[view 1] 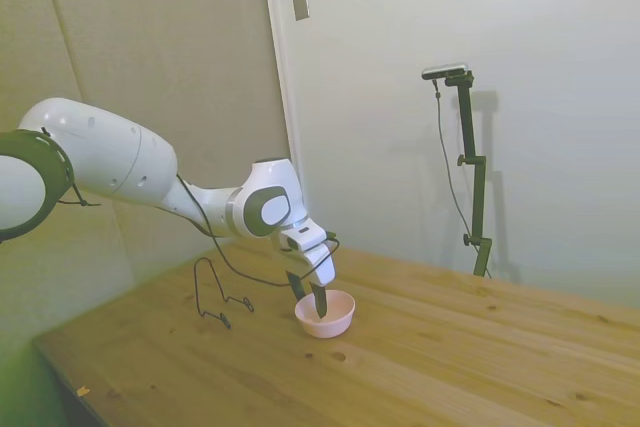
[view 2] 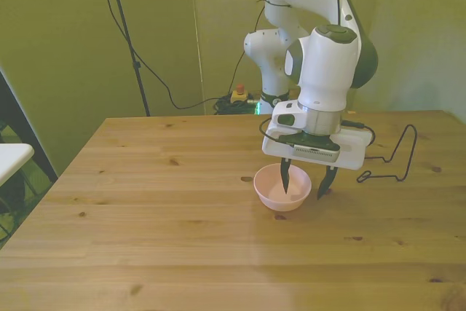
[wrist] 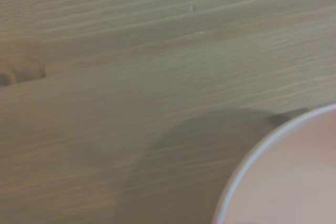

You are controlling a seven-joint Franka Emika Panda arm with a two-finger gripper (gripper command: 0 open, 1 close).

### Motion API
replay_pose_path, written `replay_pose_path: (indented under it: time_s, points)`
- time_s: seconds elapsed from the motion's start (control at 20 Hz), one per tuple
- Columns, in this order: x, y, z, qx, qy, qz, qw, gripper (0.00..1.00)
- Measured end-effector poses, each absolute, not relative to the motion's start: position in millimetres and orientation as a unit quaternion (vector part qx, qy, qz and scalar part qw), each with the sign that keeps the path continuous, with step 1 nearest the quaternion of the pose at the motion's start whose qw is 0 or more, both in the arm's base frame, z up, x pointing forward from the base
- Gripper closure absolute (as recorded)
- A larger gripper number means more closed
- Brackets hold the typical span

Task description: Load the bowl

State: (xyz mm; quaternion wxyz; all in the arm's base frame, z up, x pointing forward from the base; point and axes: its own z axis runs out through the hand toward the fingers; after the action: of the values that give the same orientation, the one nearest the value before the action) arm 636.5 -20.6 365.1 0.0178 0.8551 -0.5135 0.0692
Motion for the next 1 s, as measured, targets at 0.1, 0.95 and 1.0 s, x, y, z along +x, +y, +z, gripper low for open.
replay_pose_path:
  time_s: [0.1,0.95,1.0]
  points:
    - [636.3,-21.9,364.5,0.856,-0.513,0.068,0.017,1.0]
    - [635.7,-28.6,368.7,0.861,-0.504,0.064,0.001,1.0]
    - [635.5,-29.8,371.9,0.862,-0.503,0.064,-0.005,1.0]
